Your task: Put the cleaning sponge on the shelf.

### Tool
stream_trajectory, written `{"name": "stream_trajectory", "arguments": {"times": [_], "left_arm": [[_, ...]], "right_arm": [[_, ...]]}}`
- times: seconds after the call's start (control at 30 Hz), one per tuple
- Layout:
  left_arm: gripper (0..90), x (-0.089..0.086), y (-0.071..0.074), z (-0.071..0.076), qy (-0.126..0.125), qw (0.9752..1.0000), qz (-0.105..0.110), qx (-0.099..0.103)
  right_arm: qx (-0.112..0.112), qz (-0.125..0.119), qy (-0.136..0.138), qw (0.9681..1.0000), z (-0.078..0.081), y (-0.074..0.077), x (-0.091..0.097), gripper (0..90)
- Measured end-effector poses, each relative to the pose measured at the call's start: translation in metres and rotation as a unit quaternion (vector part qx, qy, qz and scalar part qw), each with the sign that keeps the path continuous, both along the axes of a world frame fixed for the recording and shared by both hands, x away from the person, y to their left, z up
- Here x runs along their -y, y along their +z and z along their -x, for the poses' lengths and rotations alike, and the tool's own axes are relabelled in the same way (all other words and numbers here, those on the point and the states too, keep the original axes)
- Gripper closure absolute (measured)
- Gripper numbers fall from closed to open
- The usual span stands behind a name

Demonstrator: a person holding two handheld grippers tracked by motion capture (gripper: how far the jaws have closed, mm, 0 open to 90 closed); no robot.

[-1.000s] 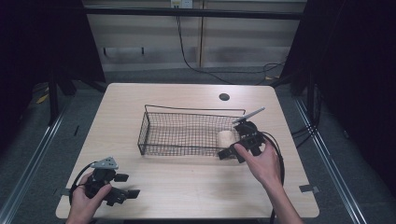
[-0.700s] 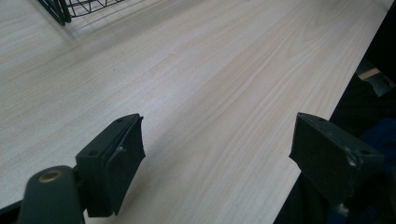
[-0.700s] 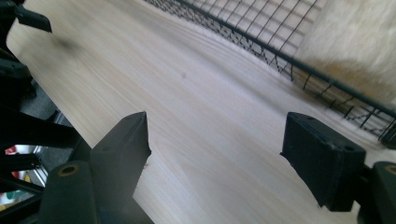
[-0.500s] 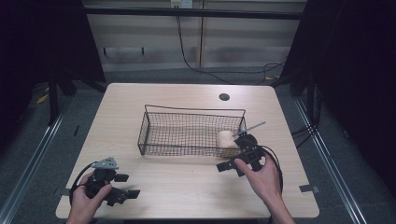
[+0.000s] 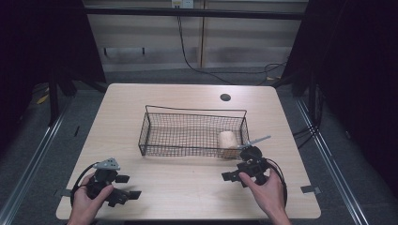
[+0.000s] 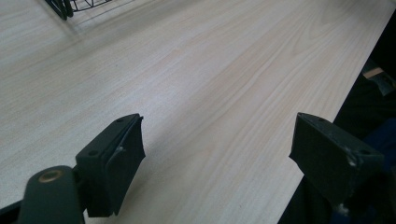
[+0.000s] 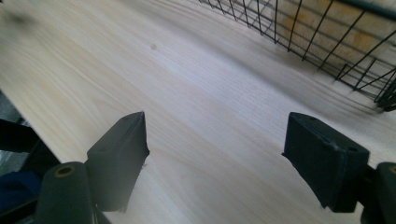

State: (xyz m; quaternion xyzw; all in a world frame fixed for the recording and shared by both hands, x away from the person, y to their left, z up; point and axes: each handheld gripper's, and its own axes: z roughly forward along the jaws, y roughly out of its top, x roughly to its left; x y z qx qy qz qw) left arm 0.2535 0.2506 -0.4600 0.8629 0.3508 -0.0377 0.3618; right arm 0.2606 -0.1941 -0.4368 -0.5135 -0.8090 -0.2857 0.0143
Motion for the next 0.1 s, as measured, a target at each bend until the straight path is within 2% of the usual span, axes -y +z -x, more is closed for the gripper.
{"name": "stream_trajectory", "arguments": {"times": [0.1], "left_arm": [[16.9, -0.0006, 0.0006, 0.0001, 0.000, 1.0000, 0.001, 0.001]], "right_arm": [[0.009, 0.016, 0.004, 0.9998, 0.0010, -0.0109, -0.0027, 22.6]]}}
